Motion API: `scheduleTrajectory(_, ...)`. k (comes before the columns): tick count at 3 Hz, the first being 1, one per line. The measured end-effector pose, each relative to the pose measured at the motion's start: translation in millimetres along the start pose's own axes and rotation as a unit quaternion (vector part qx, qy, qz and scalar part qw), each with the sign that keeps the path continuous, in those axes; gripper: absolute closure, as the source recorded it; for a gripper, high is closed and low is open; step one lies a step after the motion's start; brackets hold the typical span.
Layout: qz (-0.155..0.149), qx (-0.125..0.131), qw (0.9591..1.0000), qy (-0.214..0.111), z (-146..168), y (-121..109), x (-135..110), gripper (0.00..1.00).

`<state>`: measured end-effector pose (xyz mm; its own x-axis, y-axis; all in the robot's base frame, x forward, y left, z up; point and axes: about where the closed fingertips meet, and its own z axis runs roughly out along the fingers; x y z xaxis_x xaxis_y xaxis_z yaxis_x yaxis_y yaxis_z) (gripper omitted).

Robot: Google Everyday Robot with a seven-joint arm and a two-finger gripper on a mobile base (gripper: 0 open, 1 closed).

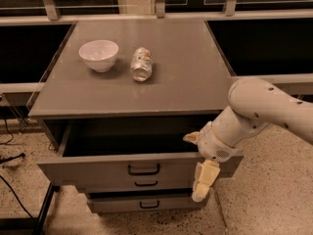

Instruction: Open top drawer

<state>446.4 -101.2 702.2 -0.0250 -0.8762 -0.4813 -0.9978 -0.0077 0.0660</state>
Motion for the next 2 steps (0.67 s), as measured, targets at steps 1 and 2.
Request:
scheduleTrajectory(1,-0.007,-0.010,0.9999,-0.009,19.0,-3.2,4.0,0.00)
scheduleTrajectory(2,-0.007,-0.023,0.9997,-0.011,28.7,0.0,8.5,0.00)
